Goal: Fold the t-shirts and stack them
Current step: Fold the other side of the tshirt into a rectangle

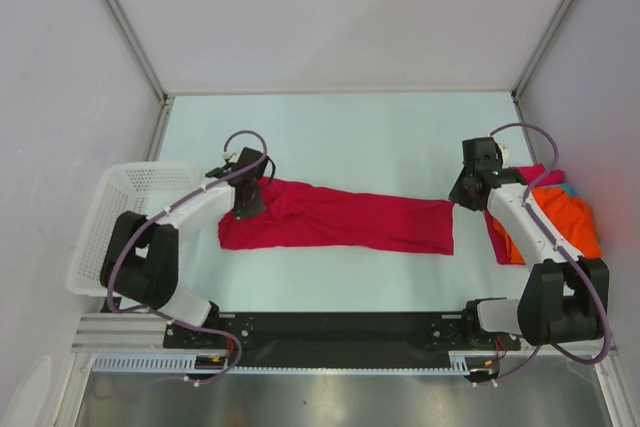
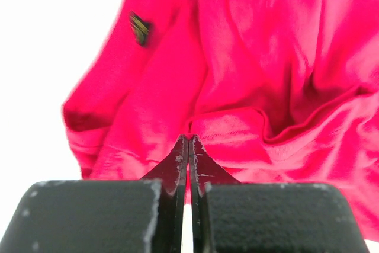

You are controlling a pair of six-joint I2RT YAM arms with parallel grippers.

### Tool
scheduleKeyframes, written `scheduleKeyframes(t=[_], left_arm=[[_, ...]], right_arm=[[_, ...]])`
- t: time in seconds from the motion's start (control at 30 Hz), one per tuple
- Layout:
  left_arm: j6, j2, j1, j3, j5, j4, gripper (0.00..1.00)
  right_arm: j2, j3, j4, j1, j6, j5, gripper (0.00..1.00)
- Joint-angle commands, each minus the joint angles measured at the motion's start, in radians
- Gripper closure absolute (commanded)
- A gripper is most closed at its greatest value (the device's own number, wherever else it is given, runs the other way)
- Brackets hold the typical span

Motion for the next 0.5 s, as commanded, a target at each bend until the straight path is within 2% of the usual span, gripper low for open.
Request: scheduleKeyframes(t=[0.0,0.23,0.47], left_arm=[[0.016,-0.103,0.053,0.093,-0.09,-0.081,1.0],[0.071,-0.175,0.151,0.162,-0.101,-0.139,1.0],[0.101,-0.212,0.191,0.168,-0.084,-0.146,1.0]], right_arm=[[-0.008,0.008,0.019,-0.005,-0.026,0.004,0.74],[-0.002,0.016,0.016,-0.006,-0.027,-0.01,0.75],[-0.009,0.019,0.007,-0.006,-0.03,-0.002,0.75]])
